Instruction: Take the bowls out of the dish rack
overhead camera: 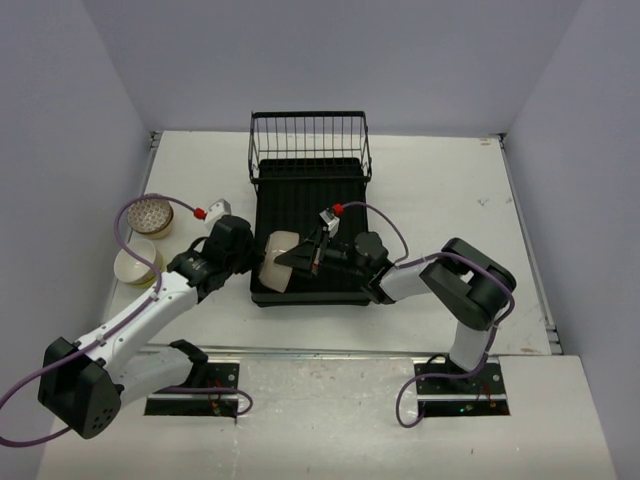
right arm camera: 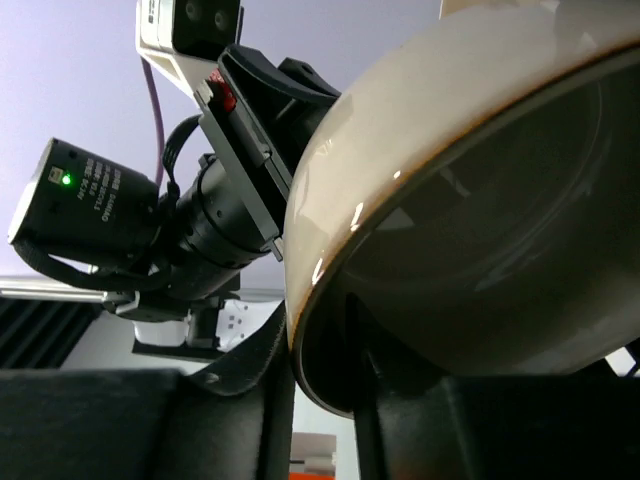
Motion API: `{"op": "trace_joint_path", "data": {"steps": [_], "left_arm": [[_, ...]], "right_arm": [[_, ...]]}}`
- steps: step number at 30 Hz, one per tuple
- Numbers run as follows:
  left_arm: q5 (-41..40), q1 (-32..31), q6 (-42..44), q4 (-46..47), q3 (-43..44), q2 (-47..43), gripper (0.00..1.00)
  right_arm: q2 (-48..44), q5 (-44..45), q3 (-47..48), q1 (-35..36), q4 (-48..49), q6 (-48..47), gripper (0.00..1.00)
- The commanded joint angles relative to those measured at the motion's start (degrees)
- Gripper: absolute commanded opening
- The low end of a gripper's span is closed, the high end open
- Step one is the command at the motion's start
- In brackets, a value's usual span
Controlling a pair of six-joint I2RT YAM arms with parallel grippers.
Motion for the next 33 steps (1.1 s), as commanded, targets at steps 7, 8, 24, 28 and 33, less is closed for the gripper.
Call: {"op": "trace_joint_path", "data": {"steps": [7, 8, 24, 28, 33], "left_arm": [[0.44, -0.24, 0.23, 0.55, 0.59, -0.15, 0.23], [0.44, -0.24, 0.14, 0.55, 0.59, -0.24, 0.23], [1.23, -0.24, -2.23, 9.77, -5.65, -7.26, 0.28], [1.14, -0.24, -2.59, 12.23, -7.14, -8.94, 0.29], [0.18, -0.24, -2.85, 13.03, -7.76, -10.17, 0.3]], "right_arm": [[-0.16, -3.4, 2.37, 0.79, -4.18, -1.15, 0.0], [-0.08, -3.93, 3.16, 0.79, -4.79, -1.5, 0.0], [0.53, -9.2, 4.48, 0.61, 3.02, -3.0, 0.0], [3.17, -10.08, 6.5, -0.27, 9.35, 0.33, 0.0], [7.92, -10.26, 9.49, -1.41, 19.79, 5.87, 0.0]]}}
